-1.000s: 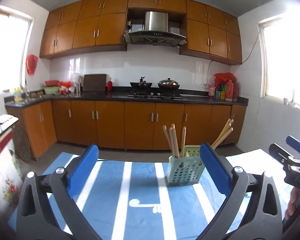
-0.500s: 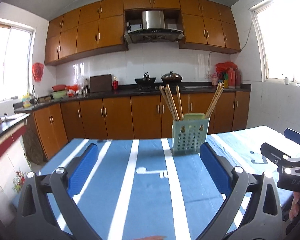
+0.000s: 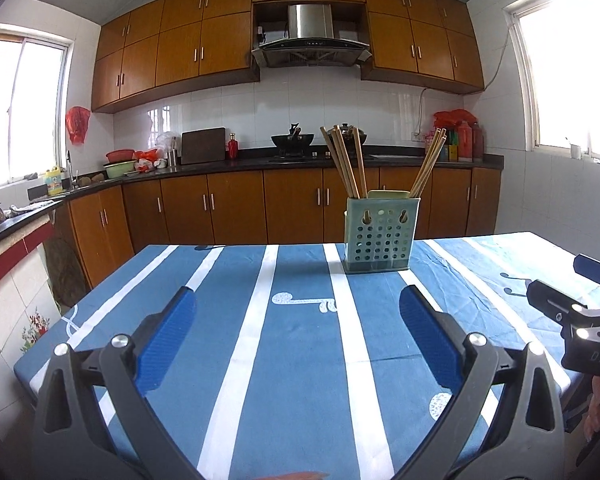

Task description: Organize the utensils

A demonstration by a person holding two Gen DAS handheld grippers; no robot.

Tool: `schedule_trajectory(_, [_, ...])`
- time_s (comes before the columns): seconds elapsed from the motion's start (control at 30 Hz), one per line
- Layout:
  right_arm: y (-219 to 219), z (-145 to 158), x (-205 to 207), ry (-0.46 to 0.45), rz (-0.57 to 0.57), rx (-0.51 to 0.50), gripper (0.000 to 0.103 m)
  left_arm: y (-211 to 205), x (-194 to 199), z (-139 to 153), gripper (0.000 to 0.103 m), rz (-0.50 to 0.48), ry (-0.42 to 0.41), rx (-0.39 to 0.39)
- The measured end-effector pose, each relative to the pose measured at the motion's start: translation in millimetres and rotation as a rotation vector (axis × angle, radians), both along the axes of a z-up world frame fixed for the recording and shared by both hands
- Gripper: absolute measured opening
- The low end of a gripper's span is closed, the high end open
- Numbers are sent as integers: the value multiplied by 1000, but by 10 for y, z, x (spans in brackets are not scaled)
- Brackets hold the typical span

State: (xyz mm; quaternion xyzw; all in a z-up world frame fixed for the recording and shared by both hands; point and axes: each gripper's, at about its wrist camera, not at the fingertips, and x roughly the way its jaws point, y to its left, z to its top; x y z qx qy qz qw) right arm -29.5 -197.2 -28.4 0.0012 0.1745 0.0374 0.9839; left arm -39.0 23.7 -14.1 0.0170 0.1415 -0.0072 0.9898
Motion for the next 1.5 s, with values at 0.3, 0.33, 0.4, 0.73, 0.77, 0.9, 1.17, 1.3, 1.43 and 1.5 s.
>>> schedule_trajectory(0.3, [11, -63, 5, 16, 0, 2, 101, -3, -5, -67, 99, 1, 19, -3])
schedule_trajectory(0.33, [11, -68, 7, 18, 0, 3, 101, -4, -3, -69, 99, 0, 20, -5])
schedule_trajectory(0.4, [5, -75, 17, 22, -1, 5, 101, -9, 2, -77, 99, -2, 23, -7])
schedule_trajectory(0.73, [-20, -106, 34, 36, -7, 13, 101, -5, 17, -111, 99, -4, 35, -12])
schedule_trajectory(0.77, [-20, -108, 39, 37, -7, 14, 101, -3, 20, -113, 99, -4, 36, -13])
schedule_trajectory(0.9, [-26, -110, 43, 39, -8, 15, 101, -3, 22, -126, 99, -5, 39, -14])
schedule_trajectory(1.17, [-40, -115, 43, 39, -9, 17, 101, -11, 19, -135, 99, -5, 39, -13])
schedule_trajectory(1.3, [-40, -115, 45, 40, -10, 17, 101, -10, 19, -135, 99, -5, 41, -14])
schedule_trajectory(1.43, [-41, -117, 48, 41, -14, 19, 101, -9, 24, -136, 99, -5, 41, -15])
schedule_trajectory(1.5, [-40, -117, 49, 41, -14, 19, 101, -9, 25, -136, 99, -6, 42, -15])
